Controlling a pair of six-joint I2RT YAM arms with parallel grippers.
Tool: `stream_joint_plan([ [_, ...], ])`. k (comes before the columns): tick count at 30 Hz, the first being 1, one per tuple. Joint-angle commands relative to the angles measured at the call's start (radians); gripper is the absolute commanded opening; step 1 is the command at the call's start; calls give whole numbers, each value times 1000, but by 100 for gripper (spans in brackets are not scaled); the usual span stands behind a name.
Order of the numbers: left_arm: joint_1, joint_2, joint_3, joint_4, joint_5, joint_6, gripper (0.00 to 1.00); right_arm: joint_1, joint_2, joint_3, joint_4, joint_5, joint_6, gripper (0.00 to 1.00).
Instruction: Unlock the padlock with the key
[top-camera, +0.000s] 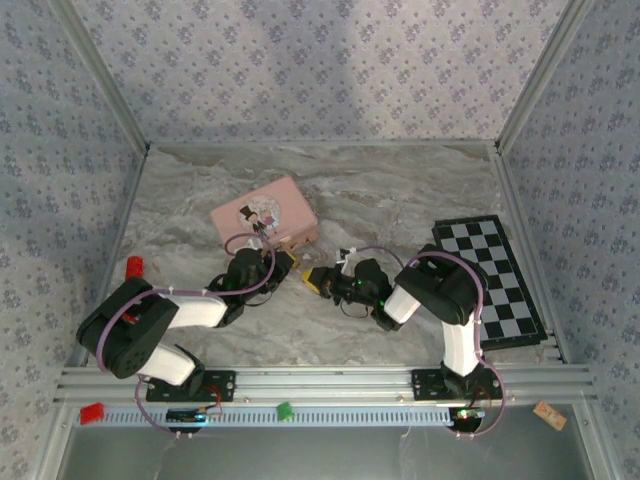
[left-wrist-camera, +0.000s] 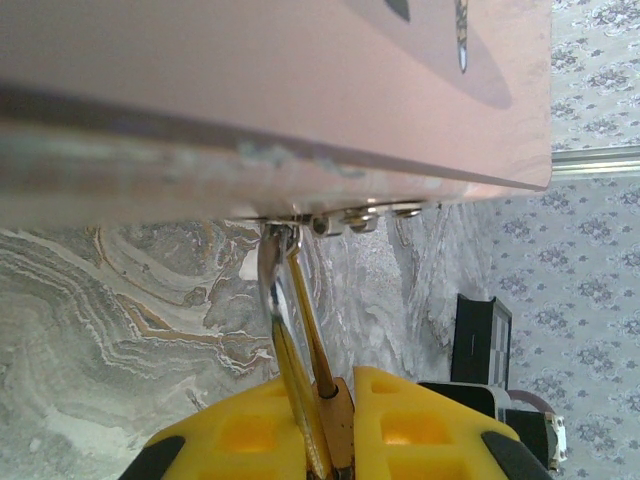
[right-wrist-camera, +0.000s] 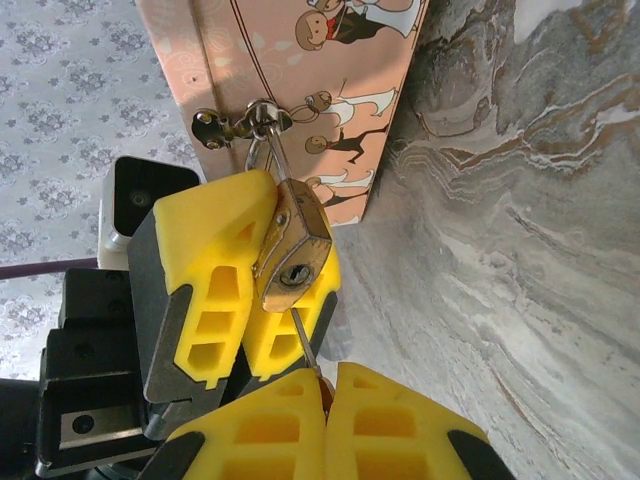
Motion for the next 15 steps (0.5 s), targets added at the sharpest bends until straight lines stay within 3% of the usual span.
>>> stream_joint_plan([
  [1, -22, 9, -1, 100, 133, -58, 1, -9, -16, 15, 27, -12, 21, 0],
  [15, -25, 6, -28, 178, 125, -68, 0, -19, -16, 35, 27, -27, 62, 0],
])
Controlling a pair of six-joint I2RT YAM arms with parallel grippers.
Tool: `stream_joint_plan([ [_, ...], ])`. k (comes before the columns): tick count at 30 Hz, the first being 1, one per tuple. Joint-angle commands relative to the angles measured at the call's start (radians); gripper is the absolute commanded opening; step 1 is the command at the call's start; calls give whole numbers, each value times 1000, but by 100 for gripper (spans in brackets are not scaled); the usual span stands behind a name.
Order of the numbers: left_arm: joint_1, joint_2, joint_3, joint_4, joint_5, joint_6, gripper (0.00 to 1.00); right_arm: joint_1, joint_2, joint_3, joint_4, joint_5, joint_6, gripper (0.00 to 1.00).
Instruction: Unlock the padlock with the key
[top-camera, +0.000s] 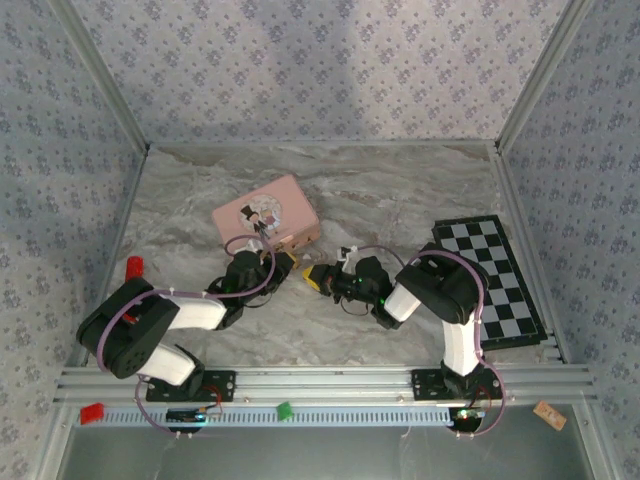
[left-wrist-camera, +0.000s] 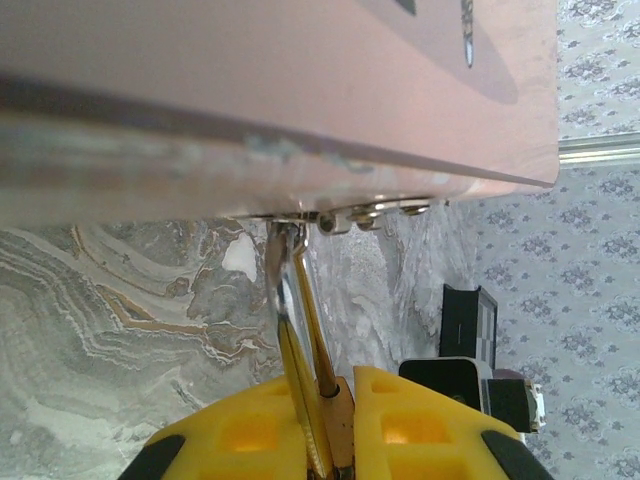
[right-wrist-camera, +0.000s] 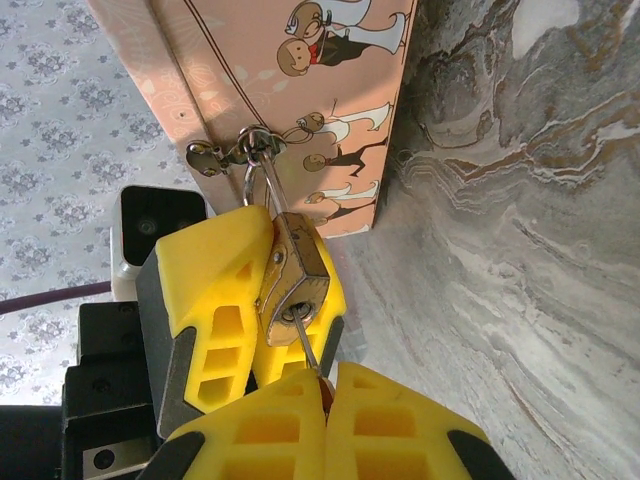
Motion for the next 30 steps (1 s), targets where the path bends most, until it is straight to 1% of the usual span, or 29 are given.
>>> stream_joint_plan([
  [1, -19, 5, 0, 117, 113, -75, 0, -7, -16, 26, 28, -12, 19, 0],
  [14, -19, 10, -22, 191, 104, -86, 0, -12, -31, 21, 28, -13, 29, 0],
  [24, -17, -4, -37, 193, 79, -91, 0, -14, -49, 5, 28, -7, 20, 0],
  [30, -19, -6, -32, 201, 82, -89, 0, -12, -49, 12, 28, -12, 23, 0],
])
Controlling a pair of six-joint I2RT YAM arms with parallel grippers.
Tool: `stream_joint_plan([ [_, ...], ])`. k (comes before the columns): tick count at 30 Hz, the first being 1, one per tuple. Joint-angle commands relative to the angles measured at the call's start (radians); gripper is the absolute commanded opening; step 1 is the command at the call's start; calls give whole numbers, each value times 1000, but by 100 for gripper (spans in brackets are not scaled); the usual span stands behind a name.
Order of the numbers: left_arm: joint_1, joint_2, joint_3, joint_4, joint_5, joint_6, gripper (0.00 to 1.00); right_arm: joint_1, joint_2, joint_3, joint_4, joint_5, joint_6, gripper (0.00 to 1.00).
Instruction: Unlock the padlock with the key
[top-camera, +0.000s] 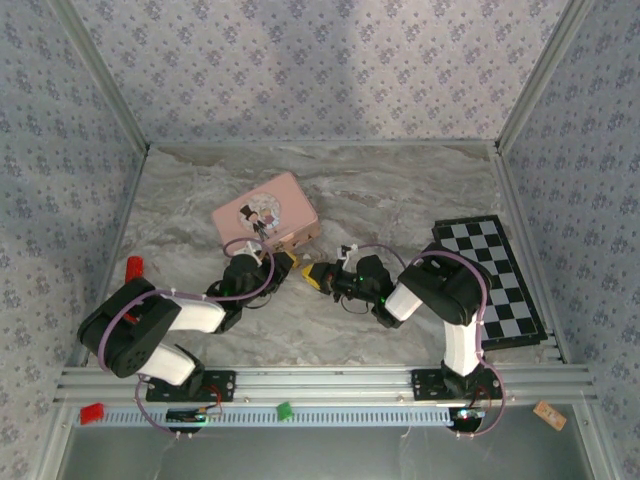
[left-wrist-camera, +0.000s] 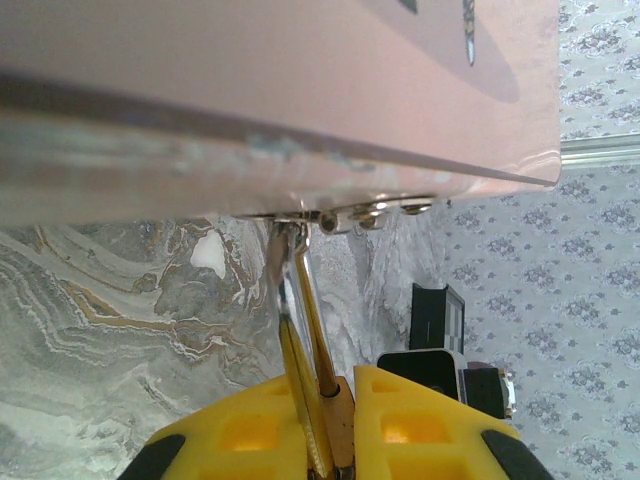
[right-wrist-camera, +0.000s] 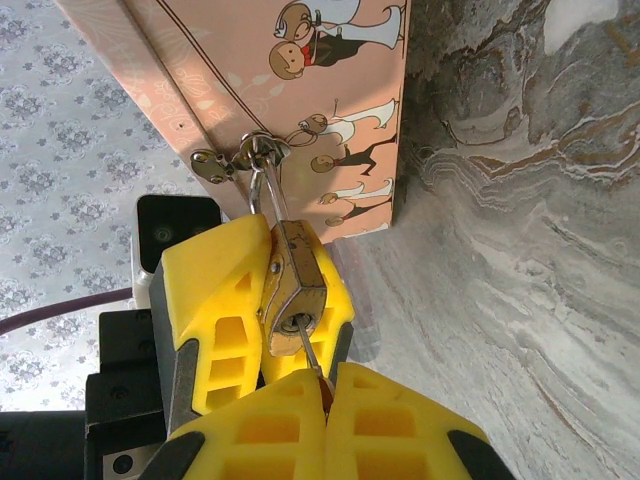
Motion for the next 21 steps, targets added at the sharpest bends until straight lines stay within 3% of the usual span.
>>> stream_joint_plan([
  [1, -17, -13, 3, 96, 78, -57, 0, -4, -34, 13, 28, -2, 7, 0],
  [21, -35, -10, 22, 142, 100, -80, 0, -9, -62, 56, 29, -11, 20, 0],
])
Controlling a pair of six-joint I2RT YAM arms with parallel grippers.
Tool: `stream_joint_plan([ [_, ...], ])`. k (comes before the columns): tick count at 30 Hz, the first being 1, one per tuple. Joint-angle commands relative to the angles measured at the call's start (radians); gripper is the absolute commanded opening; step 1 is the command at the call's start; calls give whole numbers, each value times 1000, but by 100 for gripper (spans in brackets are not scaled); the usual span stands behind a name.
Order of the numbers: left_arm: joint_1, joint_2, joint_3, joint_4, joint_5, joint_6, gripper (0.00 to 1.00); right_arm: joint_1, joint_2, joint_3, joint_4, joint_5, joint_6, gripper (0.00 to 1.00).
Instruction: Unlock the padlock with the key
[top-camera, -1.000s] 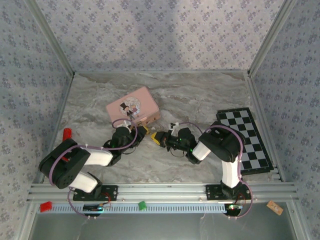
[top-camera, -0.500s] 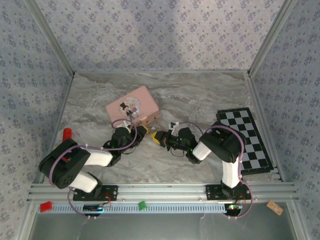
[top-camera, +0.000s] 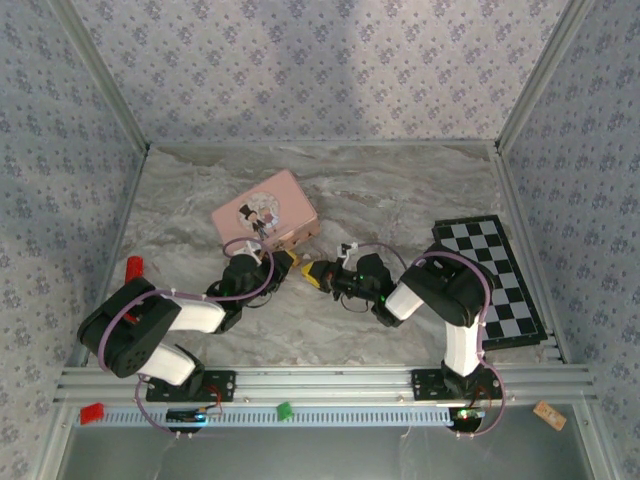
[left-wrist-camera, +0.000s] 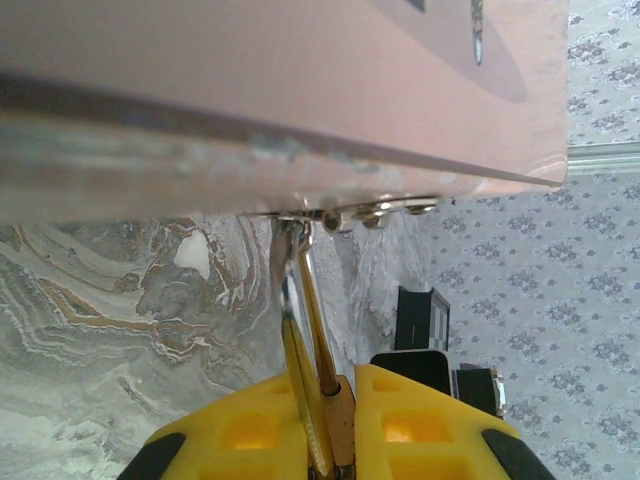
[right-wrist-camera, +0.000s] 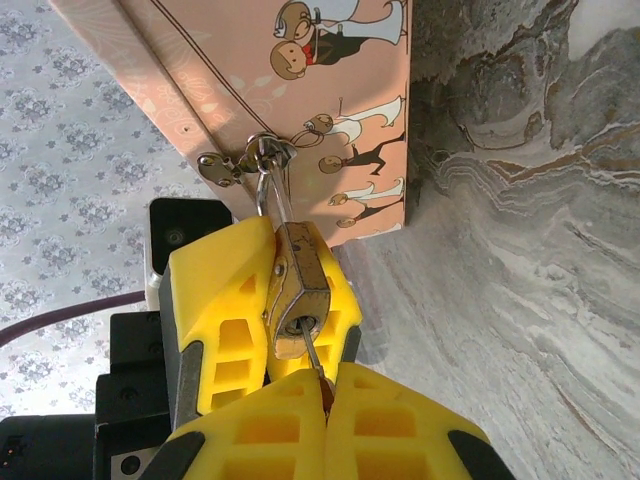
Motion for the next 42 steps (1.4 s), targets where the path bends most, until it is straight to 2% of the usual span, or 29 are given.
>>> stream_joint_plan([
  [1, -37, -9, 25, 119, 105, -47, 0, -7, -45, 48, 45, -12, 13, 0],
  [35, -83, -21, 36, 80, 94, -55, 0, -24, -70, 64, 44, -13, -1, 0],
  [36, -83, -23, 35, 71, 90, -56, 0, -26, -69, 67, 44, -21, -10, 1],
  [39, -81, -39, 39, 16, 71, -51, 0, -30, -65, 38, 44, -24, -18, 26],
  [42, -81, -70, 39, -55, 37, -37, 0, -36, -79, -10, 44, -22, -35, 43],
])
